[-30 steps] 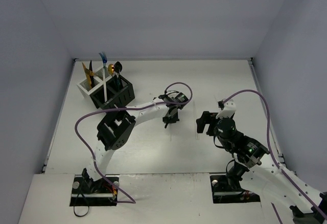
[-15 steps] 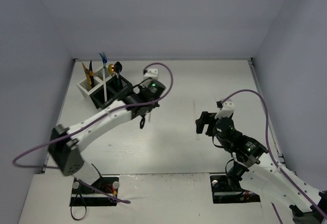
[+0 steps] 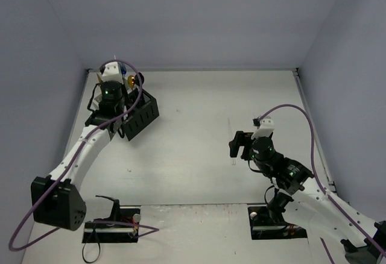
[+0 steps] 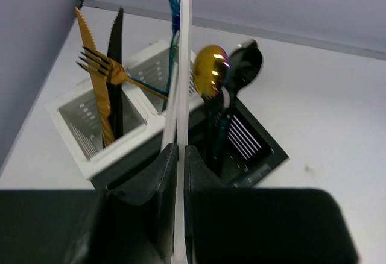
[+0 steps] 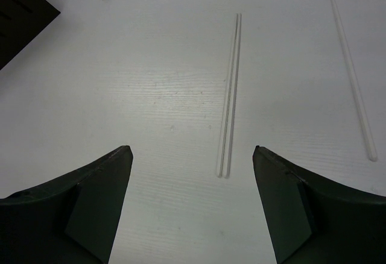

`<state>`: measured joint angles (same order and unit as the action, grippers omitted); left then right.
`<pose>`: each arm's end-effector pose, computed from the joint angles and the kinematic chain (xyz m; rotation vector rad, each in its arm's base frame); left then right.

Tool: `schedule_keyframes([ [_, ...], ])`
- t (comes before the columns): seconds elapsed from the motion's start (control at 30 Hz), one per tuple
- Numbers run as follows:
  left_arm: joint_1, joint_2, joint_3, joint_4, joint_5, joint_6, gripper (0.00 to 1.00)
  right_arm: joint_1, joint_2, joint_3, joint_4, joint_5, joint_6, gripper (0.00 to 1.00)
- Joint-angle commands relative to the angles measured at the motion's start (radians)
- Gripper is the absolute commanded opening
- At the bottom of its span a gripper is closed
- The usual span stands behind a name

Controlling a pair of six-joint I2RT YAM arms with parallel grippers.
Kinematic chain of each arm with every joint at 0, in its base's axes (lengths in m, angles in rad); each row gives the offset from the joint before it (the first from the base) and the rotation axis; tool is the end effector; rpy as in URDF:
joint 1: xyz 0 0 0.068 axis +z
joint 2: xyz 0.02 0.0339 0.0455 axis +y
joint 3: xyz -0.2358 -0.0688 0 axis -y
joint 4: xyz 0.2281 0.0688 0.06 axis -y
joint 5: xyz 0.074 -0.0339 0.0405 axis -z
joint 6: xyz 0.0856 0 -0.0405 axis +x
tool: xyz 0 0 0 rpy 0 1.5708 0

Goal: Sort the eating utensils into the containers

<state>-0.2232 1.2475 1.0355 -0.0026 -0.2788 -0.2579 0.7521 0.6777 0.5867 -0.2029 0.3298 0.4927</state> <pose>0.3304 -0.0508 0.3145 -0.2303 1.7631 -0.0983 0.1776 0.1282 0.2555 -0.0129 1.8856 0.5567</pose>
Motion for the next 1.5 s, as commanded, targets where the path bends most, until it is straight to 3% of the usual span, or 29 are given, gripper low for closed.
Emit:
schedule_keyframes([
  [0.0,0.100,0.055,0.018,0.238,0.148,0.046,0.00,-0.007,0.009,0.049,0.034,0.002,0.015,0.78],
  [0.17,0.147,0.113,-0.034,0.380,0.193,0.083,0.00,-0.007,0.009,0.057,0.031,0.008,0.008,0.78],
  [0.33,0.153,0.150,-0.077,0.412,0.195,0.059,0.04,-0.007,0.035,0.068,0.028,0.036,-0.001,0.78],
  [0.43,0.153,0.145,-0.119,0.424,0.176,0.032,0.25,-0.007,0.049,0.090,0.023,0.079,0.003,0.79],
  [0.63,0.151,0.033,-0.182,0.417,0.162,-0.012,0.57,-0.068,0.181,0.167,-0.004,0.114,-0.006,0.79],
  [0.77,0.150,-0.099,-0.154,0.258,0.173,-0.046,0.67,-0.221,0.288,0.220,-0.016,0.023,-0.040,0.79],
  [0.93,0.148,-0.213,-0.037,-0.139,0.221,-0.062,0.70,-0.547,0.426,0.242,-0.018,-0.254,-0.077,0.77],
  [1.07,0.148,-0.295,-0.006,-0.342,0.358,-0.066,0.71,-0.645,0.547,0.257,-0.016,-0.288,-0.105,0.74],
  [1.27,0.148,-0.430,-0.137,-0.384,0.501,-0.117,0.71,-0.705,0.696,0.298,-0.010,-0.320,-0.130,0.69],
  [1.47,0.140,-0.499,-0.224,-0.376,0.529,-0.121,0.71,-0.732,0.829,0.338,0.016,-0.312,-0.178,0.68],
])
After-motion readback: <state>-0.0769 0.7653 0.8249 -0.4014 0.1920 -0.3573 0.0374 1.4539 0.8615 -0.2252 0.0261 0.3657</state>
